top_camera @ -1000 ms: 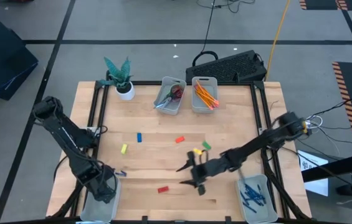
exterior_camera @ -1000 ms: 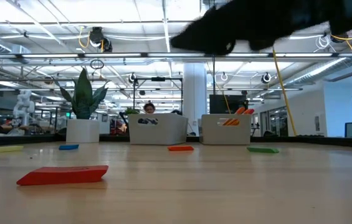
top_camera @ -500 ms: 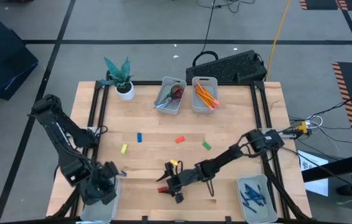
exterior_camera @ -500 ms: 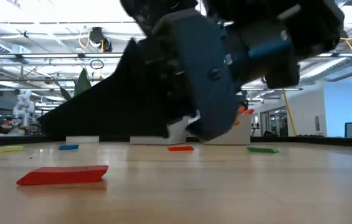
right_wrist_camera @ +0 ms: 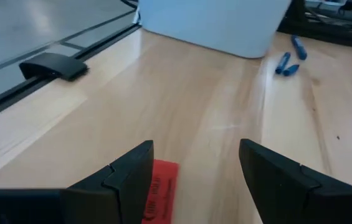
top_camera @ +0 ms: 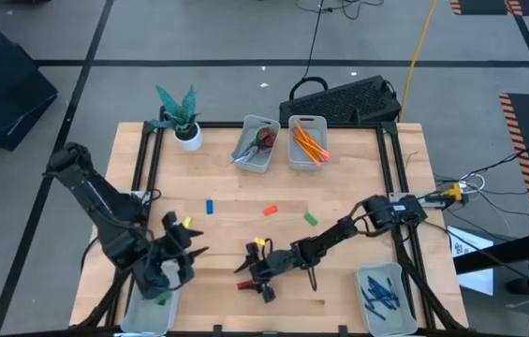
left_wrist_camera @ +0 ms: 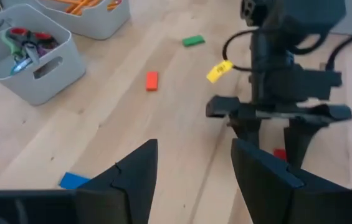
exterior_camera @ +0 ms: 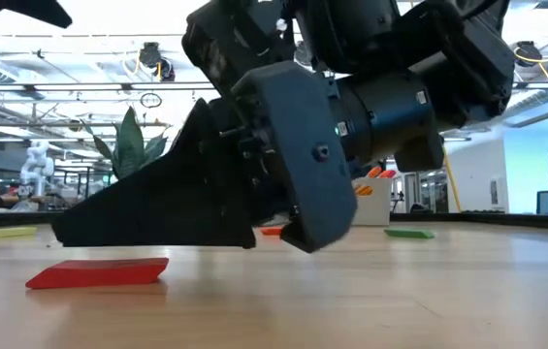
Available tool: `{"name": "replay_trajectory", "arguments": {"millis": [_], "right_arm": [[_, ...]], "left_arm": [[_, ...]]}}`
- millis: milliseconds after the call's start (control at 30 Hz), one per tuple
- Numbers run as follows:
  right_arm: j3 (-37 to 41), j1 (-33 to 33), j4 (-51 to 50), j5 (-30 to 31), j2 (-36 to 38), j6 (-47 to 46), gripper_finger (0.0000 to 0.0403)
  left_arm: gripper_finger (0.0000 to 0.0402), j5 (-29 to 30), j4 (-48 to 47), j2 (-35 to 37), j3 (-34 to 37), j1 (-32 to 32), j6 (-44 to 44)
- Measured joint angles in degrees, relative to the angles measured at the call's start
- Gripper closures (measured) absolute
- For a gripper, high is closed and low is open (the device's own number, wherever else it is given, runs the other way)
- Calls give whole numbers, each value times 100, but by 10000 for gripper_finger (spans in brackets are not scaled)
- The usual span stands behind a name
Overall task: Sort crayons/erasers/pens/pencils in bins
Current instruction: Put the red eraser into the bottom left bin
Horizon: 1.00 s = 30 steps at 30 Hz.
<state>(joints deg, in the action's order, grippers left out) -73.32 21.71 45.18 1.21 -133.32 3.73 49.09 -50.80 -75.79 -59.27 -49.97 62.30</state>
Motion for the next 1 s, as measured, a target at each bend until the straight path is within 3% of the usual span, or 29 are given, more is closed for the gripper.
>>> {"name": "replay_trajectory", "arguments": {"millis": [167, 333, 567, 667, 867, 1000], "right_arm": [[4, -2, -189, -17, 0, -7, 174], [7, 32, -276, -429, 0, -262, 174], [4, 253, -539, 141, 15, -260, 178], [2, 306, -608, 433, 15, -326, 195], [-4, 257, -838, 470, 16, -795, 246], [-20, 258, -1127, 627, 28, -1022, 278]], "left_arm": [[195, -94, 348, 0, 2, 361, -484], [195, -104, 655, 0, 2, 530, -1055], [195, -106, 760, 0, 2, 675, -1324], [195, -108, 762, -2, 2, 736, -1324], [195, -100, 894, -2, 4, 763, -1475], [195, 345, 1460, -4, 7, 739, -1972]]}}
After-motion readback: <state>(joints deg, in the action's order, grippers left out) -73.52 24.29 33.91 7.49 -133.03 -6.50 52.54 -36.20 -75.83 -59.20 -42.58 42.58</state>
